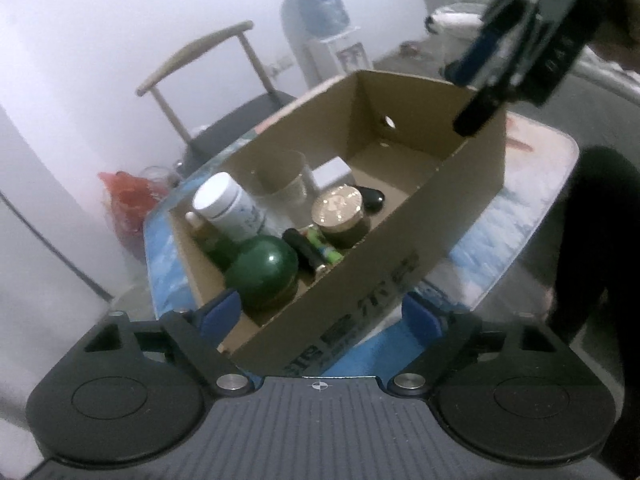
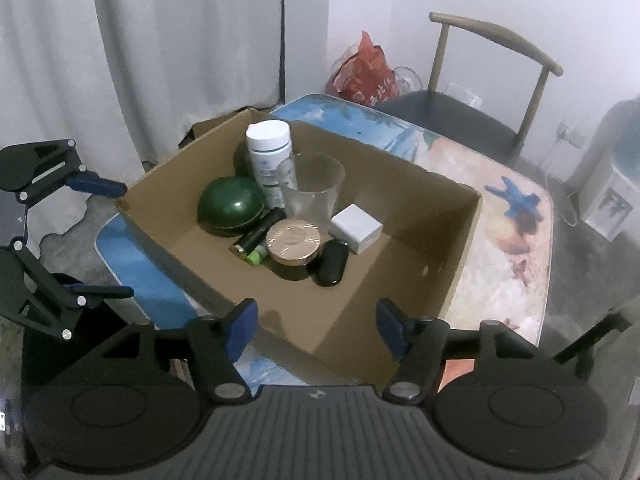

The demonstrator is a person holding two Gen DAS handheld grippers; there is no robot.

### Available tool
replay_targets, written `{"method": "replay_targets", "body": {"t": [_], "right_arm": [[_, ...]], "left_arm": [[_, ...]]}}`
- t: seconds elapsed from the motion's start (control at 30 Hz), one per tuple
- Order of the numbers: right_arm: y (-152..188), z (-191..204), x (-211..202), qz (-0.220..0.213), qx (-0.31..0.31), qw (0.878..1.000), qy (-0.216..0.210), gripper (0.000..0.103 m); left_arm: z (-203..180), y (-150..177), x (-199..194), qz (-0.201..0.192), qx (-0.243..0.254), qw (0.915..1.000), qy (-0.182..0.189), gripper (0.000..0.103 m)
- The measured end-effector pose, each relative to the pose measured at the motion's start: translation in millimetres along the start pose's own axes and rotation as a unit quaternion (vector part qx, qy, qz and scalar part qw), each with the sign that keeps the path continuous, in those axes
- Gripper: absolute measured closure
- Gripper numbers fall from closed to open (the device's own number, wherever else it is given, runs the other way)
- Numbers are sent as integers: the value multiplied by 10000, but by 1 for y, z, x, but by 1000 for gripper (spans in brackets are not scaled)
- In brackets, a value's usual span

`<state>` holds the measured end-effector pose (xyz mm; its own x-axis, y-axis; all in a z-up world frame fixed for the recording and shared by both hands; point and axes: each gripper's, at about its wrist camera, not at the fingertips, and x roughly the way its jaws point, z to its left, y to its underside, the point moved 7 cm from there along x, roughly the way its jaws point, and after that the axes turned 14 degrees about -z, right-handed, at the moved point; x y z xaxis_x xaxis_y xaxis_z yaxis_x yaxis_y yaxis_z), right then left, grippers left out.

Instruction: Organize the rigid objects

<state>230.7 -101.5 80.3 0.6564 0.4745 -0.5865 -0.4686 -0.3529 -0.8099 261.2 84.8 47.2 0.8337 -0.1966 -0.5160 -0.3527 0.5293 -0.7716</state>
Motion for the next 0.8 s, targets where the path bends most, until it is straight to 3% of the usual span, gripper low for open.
{"method": "replay_targets", "body": {"t": [0.3, 0.4, 0.5, 0.6, 0.73, 0.8], "right_arm": [[12, 3, -32, -291, 232, 9991, 188, 34], [13, -1, -48, -982, 483, 9936, 281, 34], [19, -4, -65, -1799, 803, 9790, 534, 34], [32, 2, -78, -2381, 1155, 9616, 728, 34], [44, 14, -84, -2723, 1496, 9431, 1185, 33], [39, 20, -80, -2599, 1444, 9460, 1293, 33]], "left_arm": [[-1, -16, -20, -550, -375, 9975, -218, 3], [1, -22, -30, -1026, -889, 9901, -346, 0], [4, -23, -40, -1512, -1493, 9752, -622, 0], [7, -15, -42, -1660, -2344, 9537, -887, 0], [6, -5, -46, -1900, -3278, 9170, -1251, 0], [2, -6, -49, -1972, -3390, 9068, -1547, 0]]}}
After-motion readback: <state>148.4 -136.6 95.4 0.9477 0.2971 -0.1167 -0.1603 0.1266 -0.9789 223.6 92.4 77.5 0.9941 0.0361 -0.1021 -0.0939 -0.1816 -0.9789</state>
